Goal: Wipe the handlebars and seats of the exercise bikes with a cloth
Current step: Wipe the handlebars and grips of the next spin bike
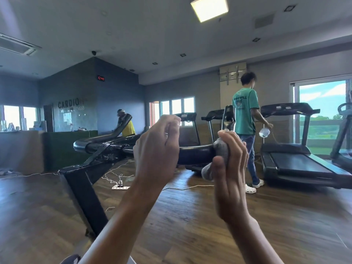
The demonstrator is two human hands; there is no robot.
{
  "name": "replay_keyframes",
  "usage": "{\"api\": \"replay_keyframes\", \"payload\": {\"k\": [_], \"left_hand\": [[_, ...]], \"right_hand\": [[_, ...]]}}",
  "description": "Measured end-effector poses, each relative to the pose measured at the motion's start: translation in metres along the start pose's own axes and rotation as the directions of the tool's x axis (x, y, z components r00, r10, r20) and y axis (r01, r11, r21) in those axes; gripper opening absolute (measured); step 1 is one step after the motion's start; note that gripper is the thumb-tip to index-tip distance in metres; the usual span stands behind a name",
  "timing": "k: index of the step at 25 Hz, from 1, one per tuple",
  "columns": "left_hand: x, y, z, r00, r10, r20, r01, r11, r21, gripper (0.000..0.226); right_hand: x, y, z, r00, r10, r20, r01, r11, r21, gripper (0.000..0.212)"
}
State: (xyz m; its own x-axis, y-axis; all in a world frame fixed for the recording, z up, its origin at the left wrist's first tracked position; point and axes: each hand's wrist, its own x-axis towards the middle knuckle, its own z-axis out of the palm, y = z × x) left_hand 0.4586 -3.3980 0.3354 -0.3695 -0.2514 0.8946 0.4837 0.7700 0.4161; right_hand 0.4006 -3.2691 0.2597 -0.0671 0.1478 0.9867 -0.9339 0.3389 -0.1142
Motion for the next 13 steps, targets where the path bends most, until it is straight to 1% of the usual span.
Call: {"api": "replay_keyframes", "payload": {"k": [2,3,4,5,6,8,9,10,11,13], "left_hand": [[0.001,-0.012,-0.006,0.995,0.1,0.009,-0.1,0.993,-0.057,0.029],[0.003,-0.017,-0.009,0.992,0.123,0.03,-0.12,0.989,-0.091,0.03],[0.004,-0.02,-0.012,0.991,0.129,0.045,-0.123,0.985,-0.122,0.03],[0.005,-0.023,-0.014,0.992,0.122,0.039,-0.115,0.983,-0.142,0.029],[0.005,-0.025,-0.016,0.995,0.103,0.015,-0.1,0.983,-0.155,0.029],[0.008,-0.033,-0.018,0.999,0.009,-0.036,-0.016,0.981,-0.195,0.028],[0.008,-0.037,-0.02,0.998,-0.042,-0.056,0.03,0.977,-0.209,0.029],[0.009,-0.041,-0.021,0.994,-0.077,-0.072,0.061,0.976,-0.21,0.029],[0.011,-0.044,-0.022,0.992,-0.094,-0.082,0.075,0.977,-0.202,0.028],[0.012,-0.04,-0.02,0.994,-0.082,-0.076,0.068,0.983,-0.171,0.027]], "right_hand": [[0.007,-0.003,-0.003,0.996,0.086,-0.032,-0.083,0.994,0.064,0.034],[0.007,-0.013,-0.001,0.994,0.104,-0.036,-0.102,0.992,0.068,0.032],[0.008,-0.028,0.003,0.995,0.09,-0.039,-0.089,0.996,0.013,0.03],[0.009,-0.046,0.006,0.999,0.044,-0.015,-0.045,0.993,-0.109,0.029],[0.009,-0.061,0.015,0.999,-0.006,0.051,0.019,0.963,-0.269,0.027],[0.01,-0.08,0.035,0.976,-0.046,0.211,0.157,0.821,-0.549,0.02],[0.01,-0.088,0.044,0.966,-0.052,0.255,0.207,0.745,-0.634,0.02],[0.008,-0.091,0.049,0.958,-0.063,0.28,0.241,0.706,-0.666,0.022],[0.007,-0.09,0.048,0.953,-0.088,0.291,0.263,0.721,-0.641,0.024],[0.006,-0.081,0.034,0.959,-0.118,0.257,0.239,0.825,-0.512,0.027]]}}
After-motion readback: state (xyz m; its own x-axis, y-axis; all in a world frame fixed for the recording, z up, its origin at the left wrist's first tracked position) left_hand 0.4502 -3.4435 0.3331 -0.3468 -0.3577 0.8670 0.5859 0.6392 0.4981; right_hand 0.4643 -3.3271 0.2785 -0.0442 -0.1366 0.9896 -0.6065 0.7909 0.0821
